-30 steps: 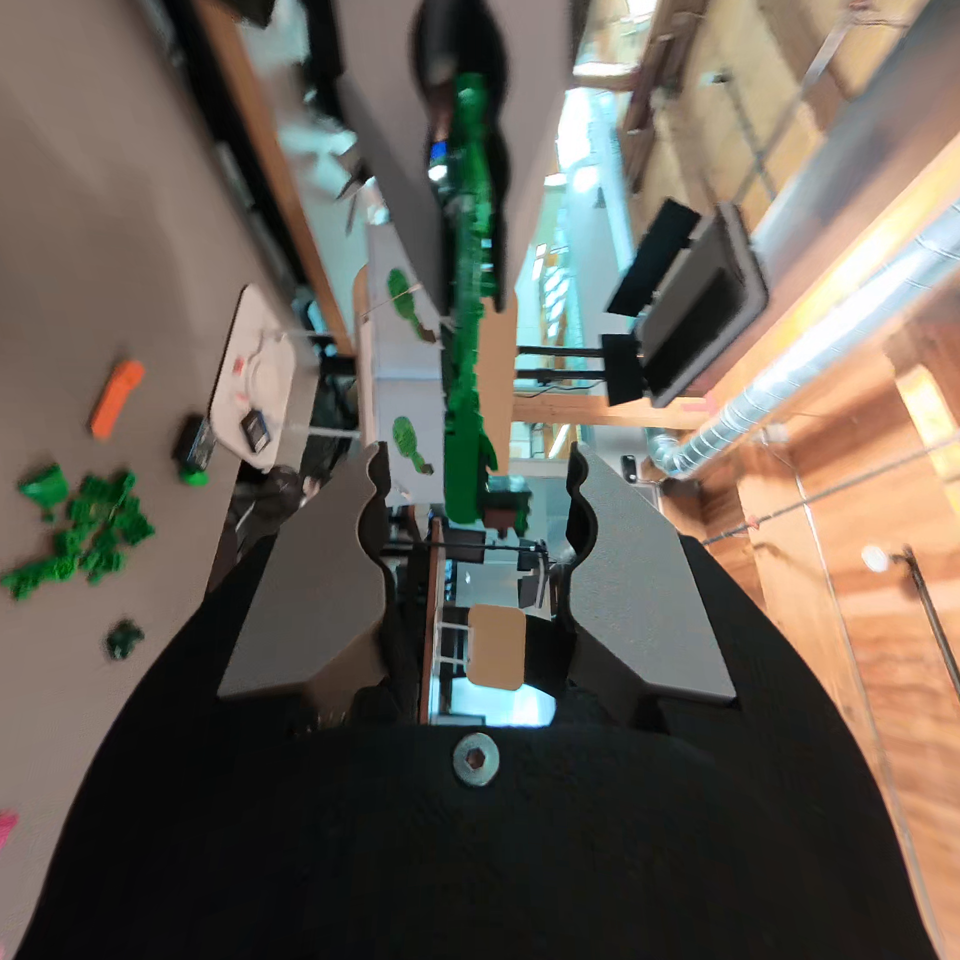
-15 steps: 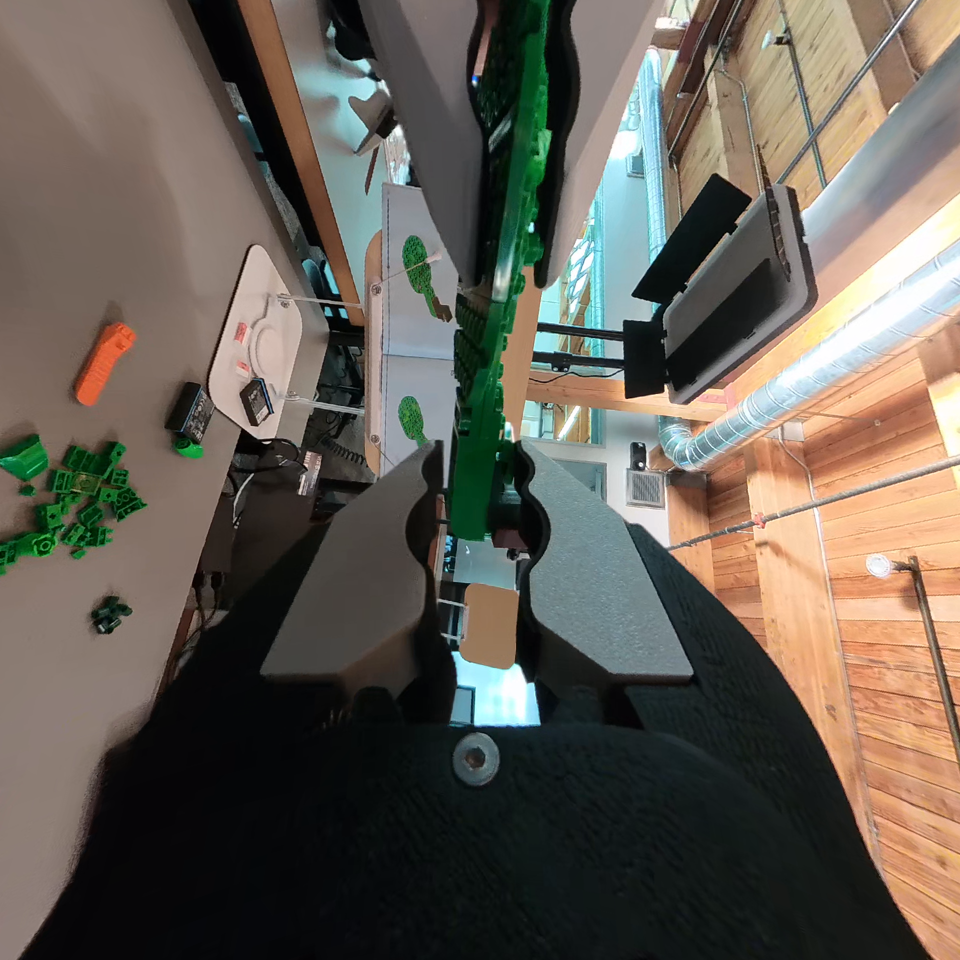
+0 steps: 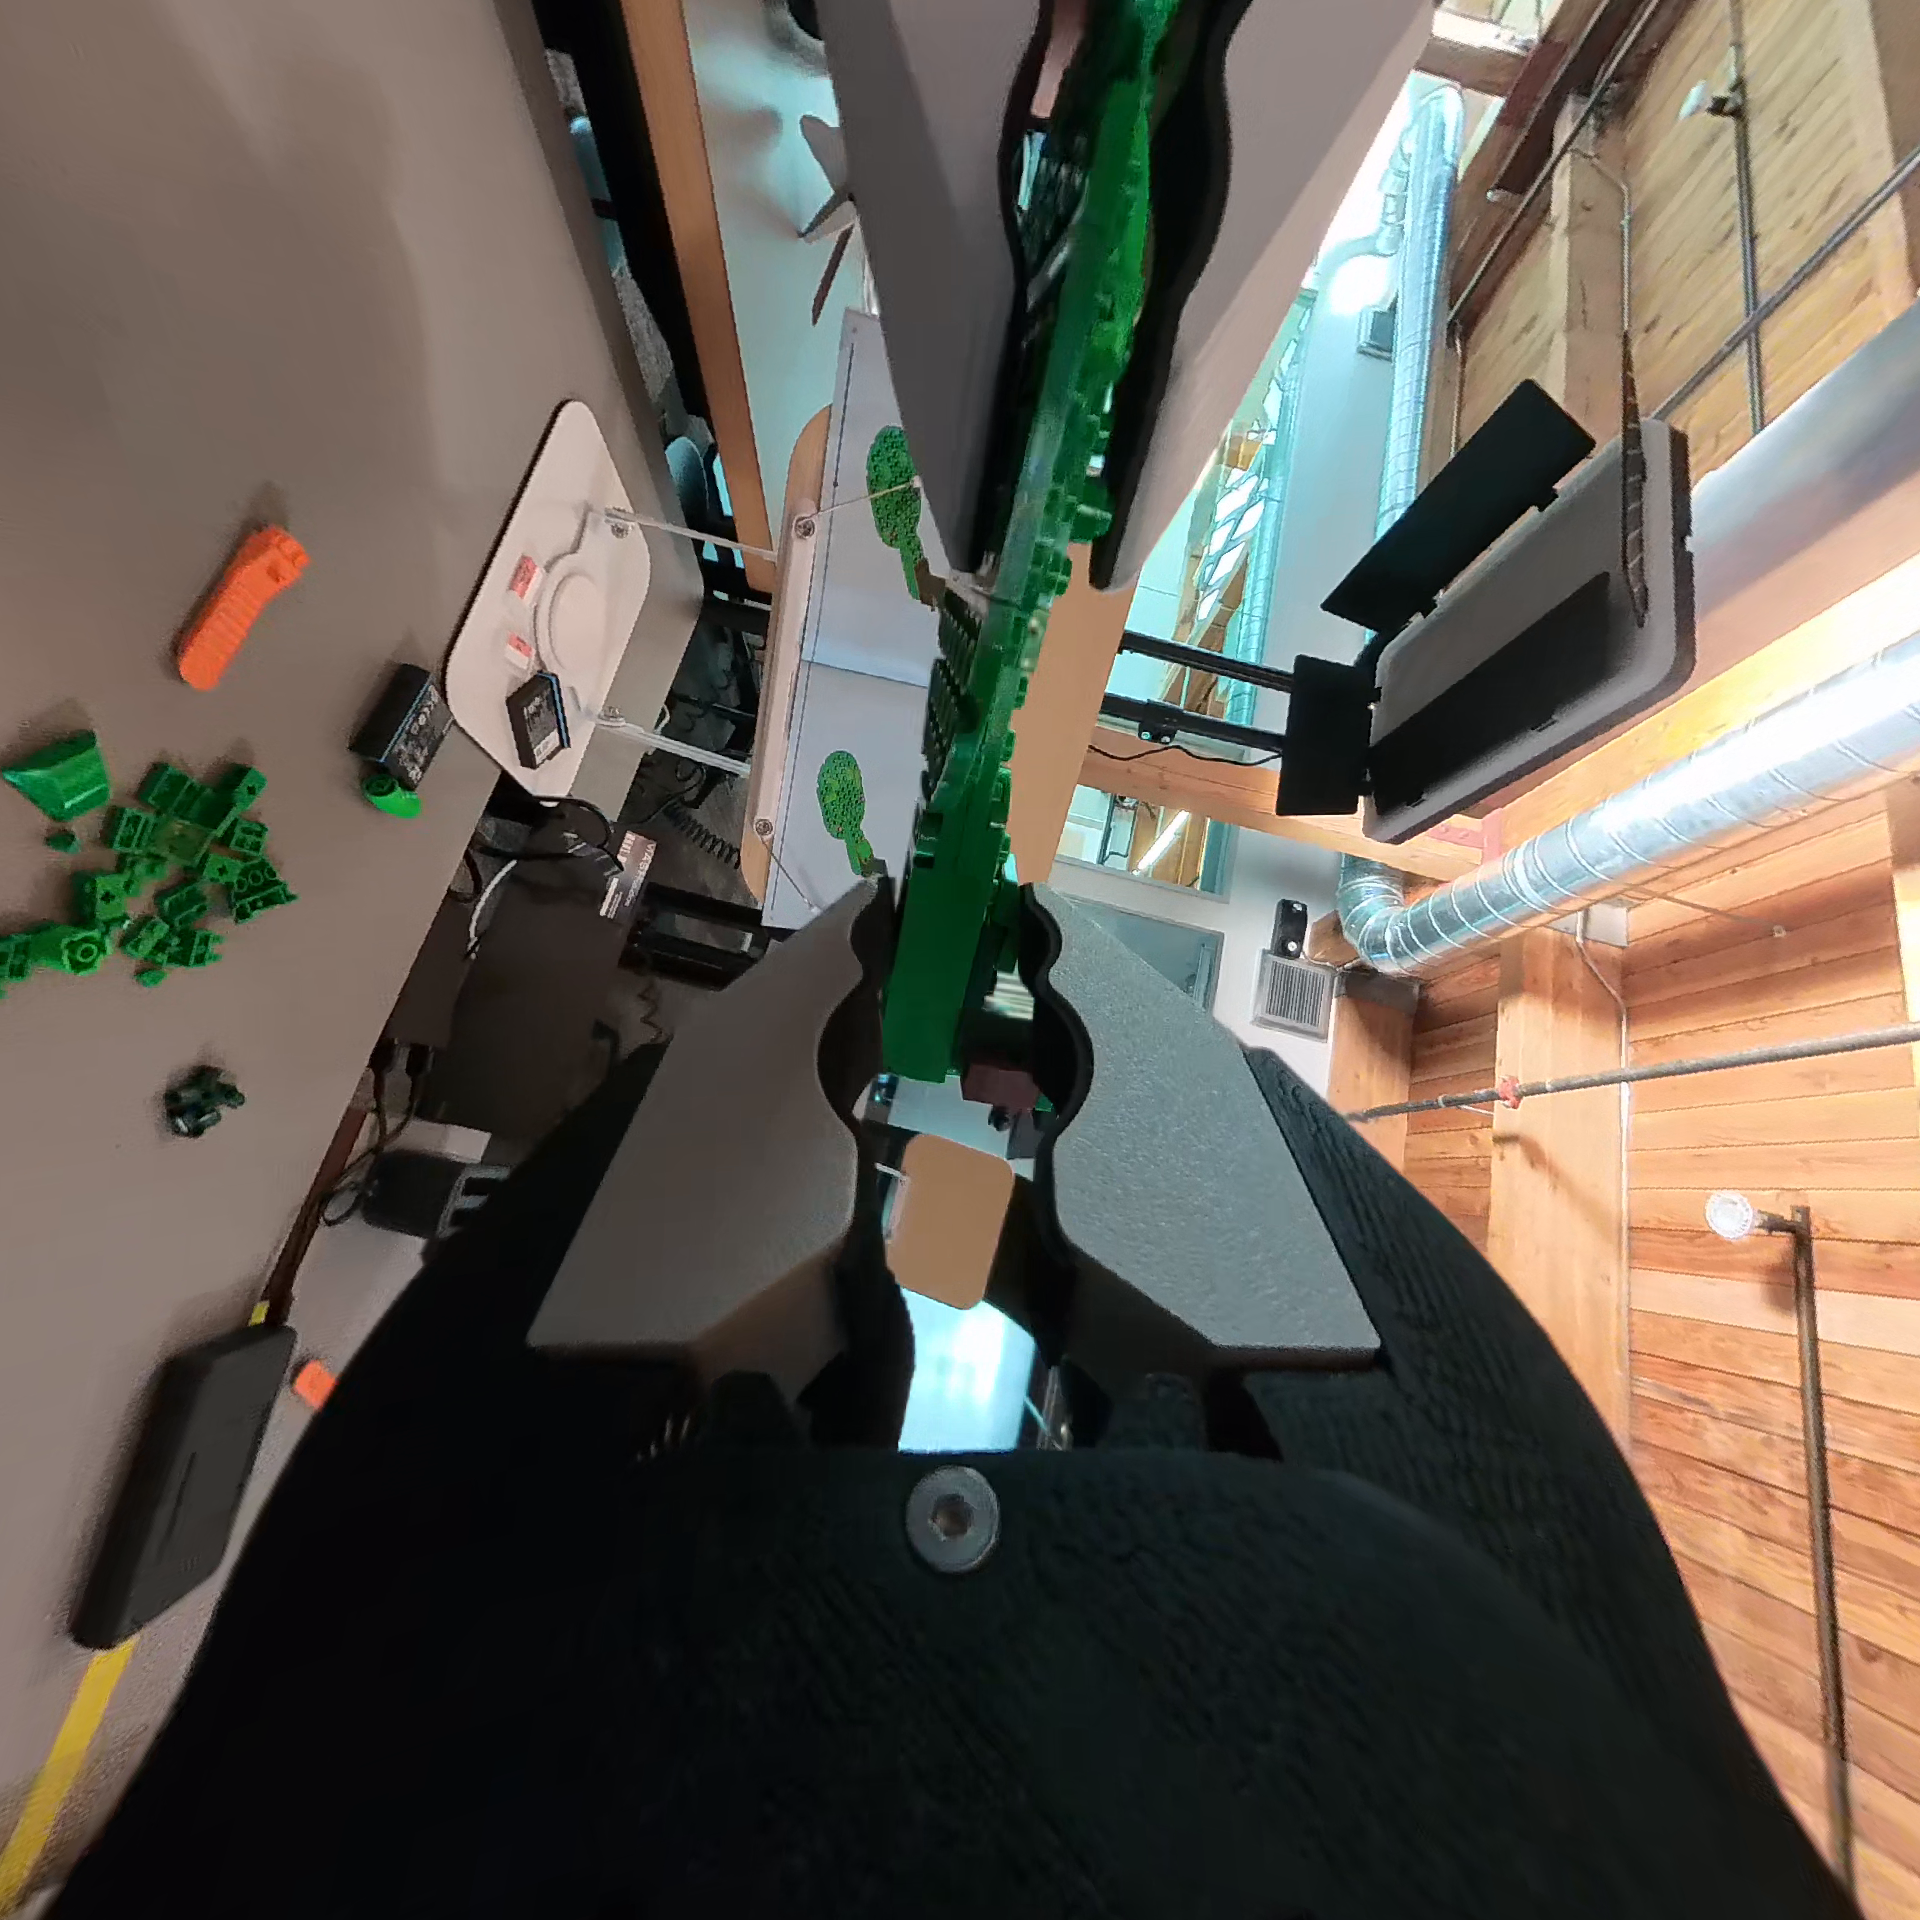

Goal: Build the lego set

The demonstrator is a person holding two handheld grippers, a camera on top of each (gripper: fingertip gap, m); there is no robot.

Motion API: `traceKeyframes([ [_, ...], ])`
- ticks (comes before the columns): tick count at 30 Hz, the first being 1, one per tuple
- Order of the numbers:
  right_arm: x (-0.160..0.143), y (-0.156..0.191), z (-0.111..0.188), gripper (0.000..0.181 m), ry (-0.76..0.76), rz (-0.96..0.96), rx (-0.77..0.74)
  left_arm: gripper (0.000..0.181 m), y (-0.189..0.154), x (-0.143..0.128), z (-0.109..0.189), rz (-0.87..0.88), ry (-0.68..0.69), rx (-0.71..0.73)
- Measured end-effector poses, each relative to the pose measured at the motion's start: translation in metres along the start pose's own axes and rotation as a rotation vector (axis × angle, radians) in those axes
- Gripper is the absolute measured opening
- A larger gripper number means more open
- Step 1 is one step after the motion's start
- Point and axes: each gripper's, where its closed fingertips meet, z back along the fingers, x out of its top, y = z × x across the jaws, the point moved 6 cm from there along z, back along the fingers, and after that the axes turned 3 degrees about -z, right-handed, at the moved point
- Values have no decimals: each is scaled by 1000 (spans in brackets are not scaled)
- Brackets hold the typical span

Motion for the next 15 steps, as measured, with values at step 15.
traceKeyframes([
  [15,2,-6,7,20,-19,46,84,12,2,2,2,25,-15,6],
])
